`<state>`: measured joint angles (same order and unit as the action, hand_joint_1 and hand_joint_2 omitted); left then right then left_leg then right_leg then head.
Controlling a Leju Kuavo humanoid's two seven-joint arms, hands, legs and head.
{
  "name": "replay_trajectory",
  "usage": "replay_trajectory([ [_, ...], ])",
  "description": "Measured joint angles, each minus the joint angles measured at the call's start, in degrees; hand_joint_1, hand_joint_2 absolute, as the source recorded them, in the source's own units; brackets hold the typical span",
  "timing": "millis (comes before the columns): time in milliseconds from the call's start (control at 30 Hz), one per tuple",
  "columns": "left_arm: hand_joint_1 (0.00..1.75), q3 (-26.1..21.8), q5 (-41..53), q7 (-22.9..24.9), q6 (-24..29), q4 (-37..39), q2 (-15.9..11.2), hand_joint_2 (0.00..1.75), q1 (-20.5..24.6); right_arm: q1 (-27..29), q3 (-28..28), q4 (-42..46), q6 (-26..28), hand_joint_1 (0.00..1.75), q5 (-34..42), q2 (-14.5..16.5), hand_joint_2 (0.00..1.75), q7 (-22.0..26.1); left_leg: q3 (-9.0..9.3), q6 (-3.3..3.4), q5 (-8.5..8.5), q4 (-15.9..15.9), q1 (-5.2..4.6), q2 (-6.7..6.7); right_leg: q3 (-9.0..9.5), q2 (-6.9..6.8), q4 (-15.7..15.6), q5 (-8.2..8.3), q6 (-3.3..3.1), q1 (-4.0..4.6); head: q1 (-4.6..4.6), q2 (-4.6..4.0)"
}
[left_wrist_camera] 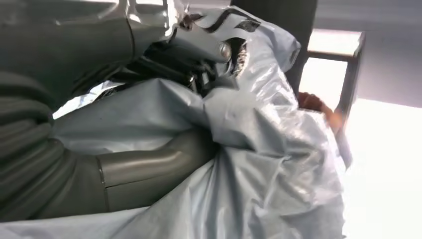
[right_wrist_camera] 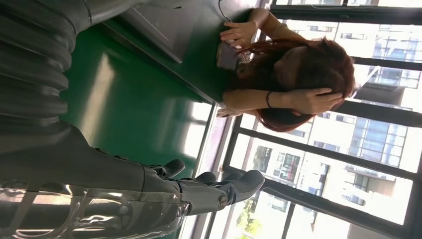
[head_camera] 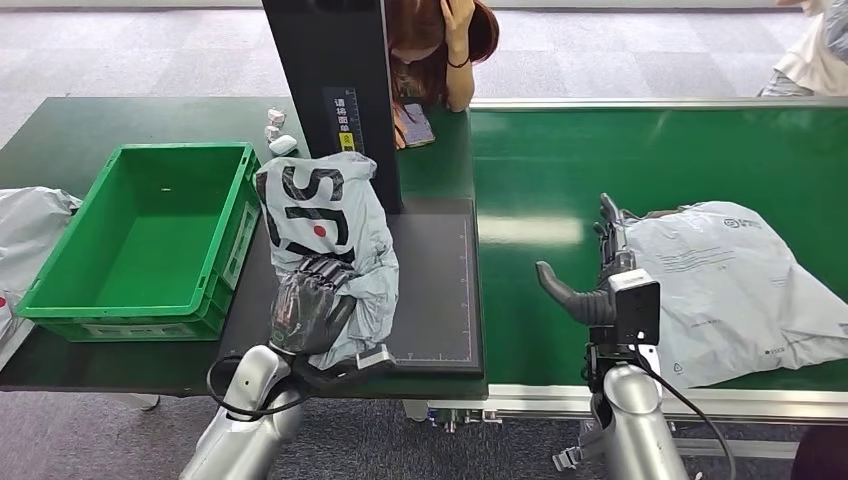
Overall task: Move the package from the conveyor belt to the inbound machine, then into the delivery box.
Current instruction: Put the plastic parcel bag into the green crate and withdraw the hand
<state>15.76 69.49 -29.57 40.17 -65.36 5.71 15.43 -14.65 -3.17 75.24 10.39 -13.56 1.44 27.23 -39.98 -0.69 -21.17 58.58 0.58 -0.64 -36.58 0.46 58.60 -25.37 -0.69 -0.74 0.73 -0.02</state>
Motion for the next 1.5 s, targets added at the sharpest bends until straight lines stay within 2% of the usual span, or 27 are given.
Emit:
replay_trajectory([
  [133,1.75,-5.58,0.90,-2.92,0.04,-7.02,1.19,1.75,-2.49,0.02,0.28,0.27,0.00,0.00,0.01,-0.05,1.75,0.05,0.00,0.01,-0.02,0.00,-0.01,-0.02,0.01,-0.02,-0.01,-0.03,0.01,0.00,0.01,0.00],
  [300,1.75,-10.62,0.47,-9.52,0.04,-17.51,3.53,1.75,-4.95,-0.02,0.35,0.20,0.65,0.00,0.96,-0.09,1.75,0.98,-0.03,0.01,-0.02,0.00,0.00,-0.03,0.00,-0.04,0.00,-0.03,0.00,0.01,-0.01,0.00],
  [400,1.75,-13.44,2.26,-10.02,0.04,-24.31,4.11,1.75,-4.83,-0.07,0.34,-0.10,1.21,0.00,1.36,-0.14,1.75,1.57,-0.03,0.00,-0.03,0.00,0.00,-0.03,0.00,-0.05,0.01,-0.04,-0.01,0.01,0.01,0.00],
  [500,1.75,-16.92,6.72,-9.30,0.04,-28.23,4.23,1.75,-2.73,-0.12,0.31,-0.55,1.37,0.00,1.60,-0.15,1.75,2.09,-0.03,-0.01,-0.02,0.00,0.02,-0.06,-0.01,-0.07,0.02,-0.05,-0.03,0.03,0.01,0.00],
  [667,1.75,-23.63,16.50,1.65,-0.04,-26.48,3.57,1.75,3.88,-0.09,0.18,-0.71,2.04,0.00,1.61,-0.15,1.75,2.23,-0.01,-0.08,0.04,-0.01,0.03,-0.02,-0.04,-0.05,0.08,0.01,-0.12,0.03,0.01,0.00],
  [767,1.75,-24.80,17.73,5.46,-0.04,-25.35,2.77,1.75,5.61,-0.04,0.16,-0.69,2.04,0.00,1.48,-0.17,1.75,2.19,-0.02,-0.09,0.05,-0.01,0.02,-0.03,-0.05,-0.06,0.07,0.00,-0.11,0.03,-0.01,0.00],
  [800,1.75,-24.83,18.32,8.98,-0.04,-24.59,2.07,1.75,6.11,0.02,0.14,-0.68,2.02,0.00,1.30,-0.17,1.75,2.11,-0.02,-0.09,0.04,-0.01,0.02,-0.03,-0.04,-0.06,0.07,0.00,-0.10,0.02,-0.01,0.00],
  [833,1.75,-24.62,18.91,14.14,-0.05,-23.43,0.82,1.75,6.65,0.13,0.09,-0.67,1.99,0.00,1.03,-0.17,1.75,1.99,-0.01,-0.10,0.04,-0.01,0.02,-0.02,-0.05,-0.03,0.07,0.00,-0.11,0.02,-0.01,0.00],
  [967,1.75,-20.64,19.88,42.70,-0.81,-12.86,-7.56,1.75,10.53,0.98,-0.31,-0.64,1.27,0.00,-0.41,-0.23,1.75,1.60,-0.02,-0.18,0.06,-0.02,0.06,0.07,-0.20,0.07,0.09,0.04,-0.22,0.02,0.02,0.00],
  [1033,1.75,-17.88,19.90,49.60,-1.80,-5.44,-11.21,1.75,12.99,1.04,-0.67,-0.64,0.62,0.00,-1.01,-0.28,1.75,1.31,-0.05,-0.22,0.11,-0.04,0.08,0.02,-0.19,0.04,0.12,0.02,-0.25,0.04,0.01,0.00],
  [1133,1.75,-15.45,19.89,53.18,-5.84,3.92,-14.72,1.75,15.72,0.57,-1.34,-0.73,-0.41,0.00,-1.74,-0.27,1.75,0.60,-0.06,-0.26,0.13,-0.08,0.07,0.09,-0.22,0.10,0.15,0.06,-0.32,0.08,0.01,0.00],
  [1233,1.75,-14.83,19.90,54.61,-9.98,11.41,-17.23,1.75,17.42,-0.23,-1.78,-1.02,-1.14,0.00,-2.35,-0.25,1.75,0.04,-0.06,-0.26,0.12,-0.08,0.06,0.35,-0.31,0.28,0.16,0.12,-0.36,0.07,0.01,0.00],
  [1400,1.75,-14.67,19.90,54.62,-16.45,19.58,-19.48,1.75,18.86,-1.01,-2.28,-1.54,-2.10,0.00,-3.48,-0.17,1.75,-0.09,-0.09,-0.25,0.12,-0.07,0.05,0.34,-0.32,0.28,0.15,0.10,-0.32,0.05,0.01,0.00],
  [1500,1.75,-14.66,19.90,54.62,-17.87,22.40,-20.17,1.75,19.51,-1.38,-2.44,-1.68,-2.17,0.00,-3.62,-0.13,1.75,-0.09,-0.10,-0.25,0.11,-0.07,0.05,0.34,-0.32,0.27,0.15,0.10,-0.32,0.05,0.01,0.00],
])
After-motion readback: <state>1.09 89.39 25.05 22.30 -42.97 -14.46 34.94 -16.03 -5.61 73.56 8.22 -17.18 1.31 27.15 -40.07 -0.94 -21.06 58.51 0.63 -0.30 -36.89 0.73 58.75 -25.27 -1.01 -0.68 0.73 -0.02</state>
